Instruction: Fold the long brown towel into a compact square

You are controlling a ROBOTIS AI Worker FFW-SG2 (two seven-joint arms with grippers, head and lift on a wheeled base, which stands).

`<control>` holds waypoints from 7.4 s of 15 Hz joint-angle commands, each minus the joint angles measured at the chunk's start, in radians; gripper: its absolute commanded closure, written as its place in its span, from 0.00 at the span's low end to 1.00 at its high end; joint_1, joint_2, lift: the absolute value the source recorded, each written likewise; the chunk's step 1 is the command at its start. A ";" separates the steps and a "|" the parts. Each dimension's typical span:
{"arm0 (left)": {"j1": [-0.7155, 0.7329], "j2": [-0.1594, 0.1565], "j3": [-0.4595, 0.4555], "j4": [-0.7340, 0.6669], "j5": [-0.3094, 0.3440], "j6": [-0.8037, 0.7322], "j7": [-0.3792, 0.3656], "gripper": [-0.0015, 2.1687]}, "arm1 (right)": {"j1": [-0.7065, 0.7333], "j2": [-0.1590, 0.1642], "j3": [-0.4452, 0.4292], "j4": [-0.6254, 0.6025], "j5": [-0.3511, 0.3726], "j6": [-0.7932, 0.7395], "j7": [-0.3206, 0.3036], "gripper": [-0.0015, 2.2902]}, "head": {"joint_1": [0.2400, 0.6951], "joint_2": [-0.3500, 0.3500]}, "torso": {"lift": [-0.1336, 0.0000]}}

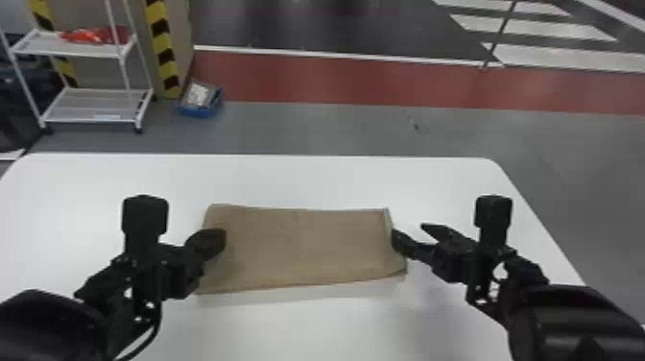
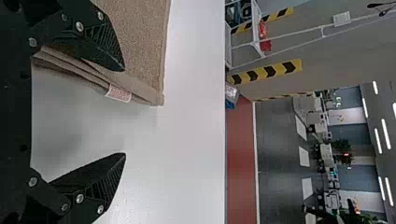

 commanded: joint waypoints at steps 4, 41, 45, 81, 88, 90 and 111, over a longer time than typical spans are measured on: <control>0.000 -0.008 -0.003 0.027 0.010 0.000 0.000 0.84 | -0.022 0.003 0.043 0.020 0.003 0.035 -0.001 0.18 | 1.00 0.31 | 0.07; 0.084 -0.023 -0.003 -0.093 0.059 -0.009 -0.003 0.79 | -0.056 0.063 0.217 -0.251 -0.190 0.200 -0.084 0.57 | 1.00 0.50 | 0.07; 0.083 -0.025 -0.020 -0.019 0.050 -0.012 -0.021 0.79 | -0.079 0.080 0.254 -0.247 -0.192 0.207 -0.084 0.57 | 1.00 0.52 | 0.07; 0.130 -0.022 -0.066 -0.056 0.032 -0.031 -0.014 0.79 | 0.233 0.035 0.264 -0.469 -0.215 0.044 -0.118 0.03 | 1.00 0.59 | 0.07; 0.136 -0.028 -0.051 -0.062 0.030 -0.031 -0.011 0.79 | 0.414 0.008 0.039 -0.520 -0.216 0.047 0.037 0.90 | 1.00 0.42 | 0.07; 0.132 -0.031 -0.051 -0.061 0.030 -0.031 -0.009 0.79 | 0.424 0.008 0.031 -0.491 -0.219 0.038 0.054 0.90 | 1.00 0.37 | 0.07; 0.321 0.026 0.139 -0.321 0.084 0.040 -0.057 0.79 | 0.049 0.020 0.174 -0.069 -0.132 0.038 -0.024 0.90 | 1.00 0.43 | 0.07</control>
